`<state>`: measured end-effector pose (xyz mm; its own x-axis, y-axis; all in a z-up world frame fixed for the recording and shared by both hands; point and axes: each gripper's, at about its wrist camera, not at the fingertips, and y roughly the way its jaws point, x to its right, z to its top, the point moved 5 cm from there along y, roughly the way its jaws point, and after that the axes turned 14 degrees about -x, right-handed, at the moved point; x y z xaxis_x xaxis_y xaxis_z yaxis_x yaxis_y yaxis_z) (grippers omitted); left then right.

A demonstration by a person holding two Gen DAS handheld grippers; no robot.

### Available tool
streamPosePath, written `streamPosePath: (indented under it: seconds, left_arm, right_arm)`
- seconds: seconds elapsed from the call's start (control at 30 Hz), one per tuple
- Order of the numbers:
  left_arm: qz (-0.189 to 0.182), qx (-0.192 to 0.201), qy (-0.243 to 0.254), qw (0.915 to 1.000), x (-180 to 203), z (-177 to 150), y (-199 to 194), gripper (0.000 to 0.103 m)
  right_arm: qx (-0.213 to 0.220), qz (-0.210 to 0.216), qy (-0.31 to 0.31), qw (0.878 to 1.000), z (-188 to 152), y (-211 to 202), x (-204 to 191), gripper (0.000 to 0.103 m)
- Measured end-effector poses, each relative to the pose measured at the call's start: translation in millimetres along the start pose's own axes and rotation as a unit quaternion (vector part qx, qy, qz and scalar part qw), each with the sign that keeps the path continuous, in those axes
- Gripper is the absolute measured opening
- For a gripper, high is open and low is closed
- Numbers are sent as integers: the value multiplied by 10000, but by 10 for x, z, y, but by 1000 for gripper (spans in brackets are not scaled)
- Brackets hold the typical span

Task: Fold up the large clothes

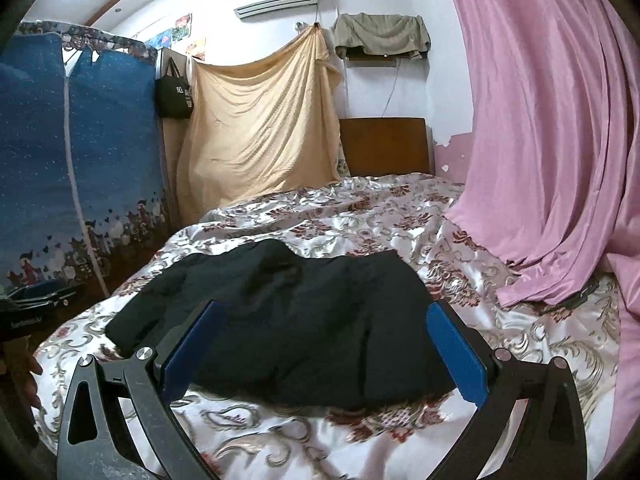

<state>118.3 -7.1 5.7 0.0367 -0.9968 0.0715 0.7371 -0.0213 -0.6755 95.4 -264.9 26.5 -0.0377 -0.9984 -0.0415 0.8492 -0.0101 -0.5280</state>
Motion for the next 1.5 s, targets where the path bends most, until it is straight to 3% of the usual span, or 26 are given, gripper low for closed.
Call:
streamPosePath:
  seconds: [0.9, 1.5]
  left_arm:
    - [205, 549, 124, 9982, -43, -656, -403, 103]
    - [114, 566, 194, 9981, 6, -780, -421, 103]
  right_arm:
    - [-187, 96, -296, 9993, -597, -304, -364, 101]
    - [-368, 29, -199, 9991, -775, -269, -306, 101]
